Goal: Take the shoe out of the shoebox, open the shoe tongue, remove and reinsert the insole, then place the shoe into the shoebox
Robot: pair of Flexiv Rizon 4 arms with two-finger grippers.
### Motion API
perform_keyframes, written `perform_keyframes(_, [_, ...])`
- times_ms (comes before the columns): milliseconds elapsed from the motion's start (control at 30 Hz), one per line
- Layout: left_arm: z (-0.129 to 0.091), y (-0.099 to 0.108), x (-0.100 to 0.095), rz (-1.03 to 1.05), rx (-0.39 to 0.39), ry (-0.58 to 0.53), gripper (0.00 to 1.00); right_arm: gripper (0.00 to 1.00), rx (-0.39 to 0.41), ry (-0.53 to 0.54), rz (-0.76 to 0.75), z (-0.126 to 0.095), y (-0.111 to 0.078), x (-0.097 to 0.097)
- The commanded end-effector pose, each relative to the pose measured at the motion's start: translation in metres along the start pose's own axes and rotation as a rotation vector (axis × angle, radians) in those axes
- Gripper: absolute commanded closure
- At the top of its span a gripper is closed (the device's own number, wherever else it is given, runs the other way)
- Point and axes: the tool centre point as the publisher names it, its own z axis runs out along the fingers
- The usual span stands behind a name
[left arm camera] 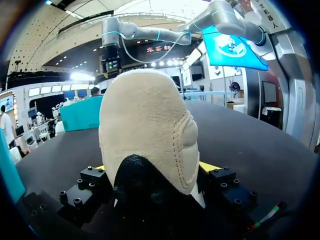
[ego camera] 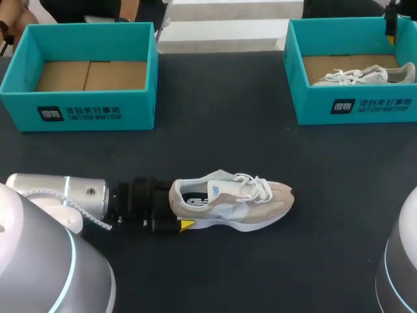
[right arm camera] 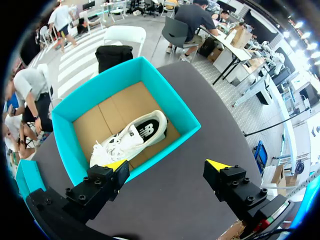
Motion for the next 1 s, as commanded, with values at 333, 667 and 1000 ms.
perform_keyframes(333, [-0.010, -0.008, -0.005, -0.011, 0.017, -0.019, 1.00, 0.00, -0.001, 0.002, 0.000, 0.000, -0.001, -0.001])
perform_keyframes(667, [-0.010, -0.005, -0.006, -0.013, -0.007, -0.012, 1.00, 0.00, -0.001, 0.002, 0.000, 0.000, -0.001, -0.001])
perform_keyframes(1000, [-0.010, -0.005, -0.006, -0.013, -0.007, -0.012, 1.00, 0.00, -0.103, 0.075, -0.255, -0.019, -0.039, 0.030])
